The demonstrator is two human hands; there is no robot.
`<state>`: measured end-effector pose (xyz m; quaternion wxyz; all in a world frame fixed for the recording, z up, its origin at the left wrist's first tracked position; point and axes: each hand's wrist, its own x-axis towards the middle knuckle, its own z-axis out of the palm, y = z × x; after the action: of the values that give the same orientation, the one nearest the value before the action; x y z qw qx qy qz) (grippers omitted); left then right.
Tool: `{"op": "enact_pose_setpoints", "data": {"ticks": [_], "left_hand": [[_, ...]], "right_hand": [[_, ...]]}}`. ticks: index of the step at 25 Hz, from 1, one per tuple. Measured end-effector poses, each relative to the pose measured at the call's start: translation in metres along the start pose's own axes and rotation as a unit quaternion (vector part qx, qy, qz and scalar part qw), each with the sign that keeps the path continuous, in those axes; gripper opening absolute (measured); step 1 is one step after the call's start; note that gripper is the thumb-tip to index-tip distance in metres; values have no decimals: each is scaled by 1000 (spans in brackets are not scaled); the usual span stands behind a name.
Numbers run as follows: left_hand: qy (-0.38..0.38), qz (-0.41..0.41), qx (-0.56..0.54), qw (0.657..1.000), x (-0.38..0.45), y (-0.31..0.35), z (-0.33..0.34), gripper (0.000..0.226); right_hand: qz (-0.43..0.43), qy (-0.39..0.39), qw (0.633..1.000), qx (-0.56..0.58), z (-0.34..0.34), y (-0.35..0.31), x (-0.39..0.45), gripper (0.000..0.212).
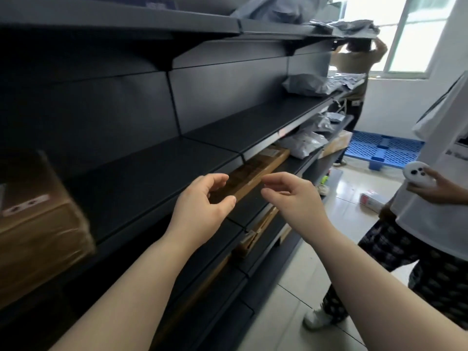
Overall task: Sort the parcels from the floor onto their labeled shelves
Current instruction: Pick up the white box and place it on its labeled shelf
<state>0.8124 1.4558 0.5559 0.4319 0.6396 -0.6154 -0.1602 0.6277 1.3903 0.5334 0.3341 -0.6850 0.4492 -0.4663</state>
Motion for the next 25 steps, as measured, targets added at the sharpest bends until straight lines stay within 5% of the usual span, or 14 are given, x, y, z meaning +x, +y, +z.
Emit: {"op": "enact_pose_setpoints", "data": {"ticks": [7,25], "left_hand": [[-112,35,21,993,76,11,137,43],[-219,58,-31,974,314,35,404,41]], "right_hand": [[48,54,992,-108,-83,100,41,24],[141,108,967,-185,-215,282,234,28]]}}
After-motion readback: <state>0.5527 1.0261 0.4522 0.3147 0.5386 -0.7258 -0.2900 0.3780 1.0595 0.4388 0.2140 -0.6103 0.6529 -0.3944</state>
